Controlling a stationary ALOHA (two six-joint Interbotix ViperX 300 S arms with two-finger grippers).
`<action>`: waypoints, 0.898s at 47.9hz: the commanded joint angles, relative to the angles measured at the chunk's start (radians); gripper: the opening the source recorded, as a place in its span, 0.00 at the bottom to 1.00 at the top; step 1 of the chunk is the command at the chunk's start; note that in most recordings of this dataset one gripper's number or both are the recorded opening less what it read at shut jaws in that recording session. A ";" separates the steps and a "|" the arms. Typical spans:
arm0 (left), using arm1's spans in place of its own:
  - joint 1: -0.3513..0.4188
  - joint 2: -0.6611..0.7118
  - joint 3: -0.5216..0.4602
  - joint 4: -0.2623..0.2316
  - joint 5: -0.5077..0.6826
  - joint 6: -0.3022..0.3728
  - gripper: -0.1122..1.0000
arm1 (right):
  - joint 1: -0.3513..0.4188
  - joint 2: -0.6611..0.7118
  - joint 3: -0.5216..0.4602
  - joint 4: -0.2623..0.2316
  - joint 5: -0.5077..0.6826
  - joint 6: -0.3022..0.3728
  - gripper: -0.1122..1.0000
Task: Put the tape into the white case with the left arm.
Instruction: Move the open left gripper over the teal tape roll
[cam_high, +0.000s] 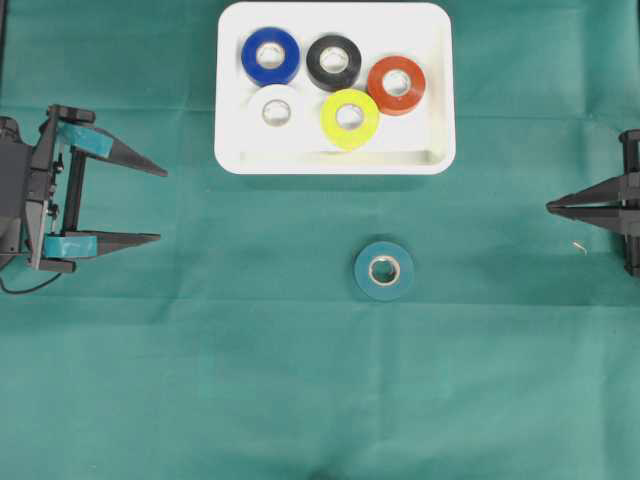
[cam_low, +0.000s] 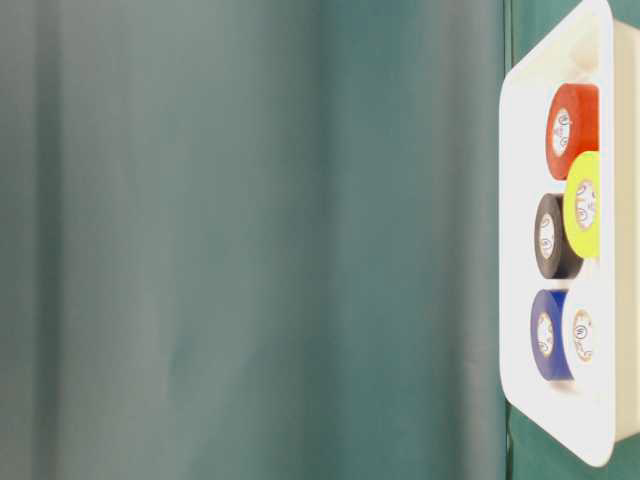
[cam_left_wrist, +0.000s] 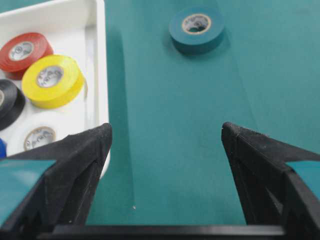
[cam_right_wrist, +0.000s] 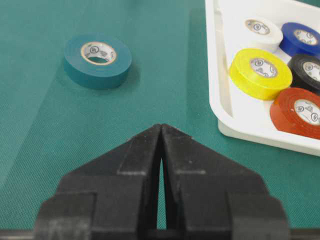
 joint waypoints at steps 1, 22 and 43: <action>-0.005 0.008 -0.011 -0.003 -0.009 0.000 0.91 | -0.002 0.006 -0.009 -0.002 -0.005 -0.002 0.02; -0.028 0.138 -0.086 -0.003 -0.012 0.002 0.91 | -0.002 0.008 -0.009 -0.005 -0.006 -0.002 0.02; -0.063 0.419 -0.293 -0.003 -0.009 0.005 0.91 | -0.002 0.006 -0.009 -0.006 -0.006 -0.002 0.02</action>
